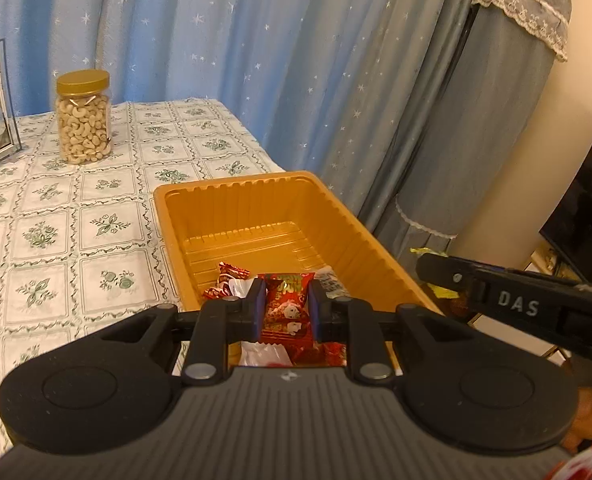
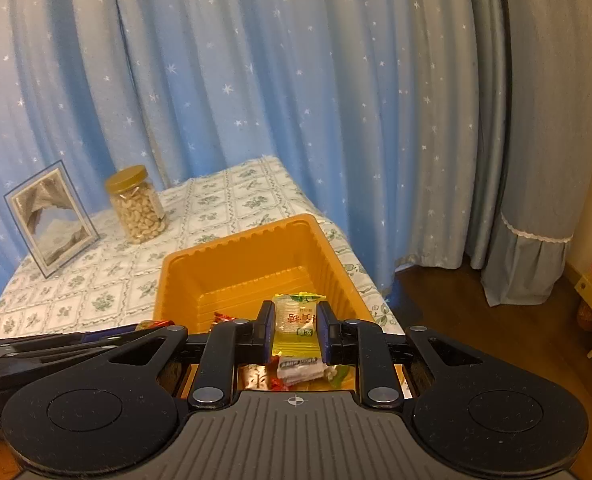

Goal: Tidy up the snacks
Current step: 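Open both tools to drop the yellow and red candies into the tray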

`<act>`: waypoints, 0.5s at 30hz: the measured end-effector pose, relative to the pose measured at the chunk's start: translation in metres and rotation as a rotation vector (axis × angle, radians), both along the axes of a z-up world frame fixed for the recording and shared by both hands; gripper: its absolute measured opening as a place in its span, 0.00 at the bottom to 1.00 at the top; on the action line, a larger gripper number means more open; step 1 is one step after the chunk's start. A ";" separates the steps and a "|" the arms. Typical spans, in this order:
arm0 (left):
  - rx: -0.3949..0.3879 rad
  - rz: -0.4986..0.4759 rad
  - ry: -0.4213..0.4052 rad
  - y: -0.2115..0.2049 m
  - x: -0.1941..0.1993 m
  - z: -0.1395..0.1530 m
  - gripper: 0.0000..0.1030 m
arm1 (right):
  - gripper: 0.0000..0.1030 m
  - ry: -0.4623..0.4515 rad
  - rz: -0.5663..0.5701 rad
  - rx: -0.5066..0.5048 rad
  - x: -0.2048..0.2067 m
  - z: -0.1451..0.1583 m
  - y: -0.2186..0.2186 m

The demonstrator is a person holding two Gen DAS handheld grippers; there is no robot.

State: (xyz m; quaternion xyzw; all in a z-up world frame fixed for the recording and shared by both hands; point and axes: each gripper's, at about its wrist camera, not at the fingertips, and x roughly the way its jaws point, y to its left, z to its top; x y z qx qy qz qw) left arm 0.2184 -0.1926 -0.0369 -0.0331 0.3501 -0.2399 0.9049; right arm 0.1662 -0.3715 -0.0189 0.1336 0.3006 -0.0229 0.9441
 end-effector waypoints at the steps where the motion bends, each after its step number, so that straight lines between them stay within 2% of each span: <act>1: 0.001 0.000 0.000 -0.001 0.004 -0.003 0.19 | 0.21 0.003 -0.001 0.002 0.003 -0.002 -0.001; 4: -0.003 0.002 -0.002 -0.003 0.015 -0.009 0.19 | 0.21 0.009 -0.004 0.003 0.009 -0.007 -0.003; 7: -0.014 0.013 0.003 0.000 0.025 -0.014 0.41 | 0.21 0.015 -0.005 0.005 0.013 -0.011 -0.005; 12: -0.004 0.046 -0.033 0.014 0.020 -0.010 0.41 | 0.21 0.023 -0.004 0.011 0.017 -0.016 -0.007; 15: 0.033 0.058 -0.046 0.021 0.014 -0.009 0.42 | 0.21 0.029 0.002 0.016 0.018 -0.018 -0.006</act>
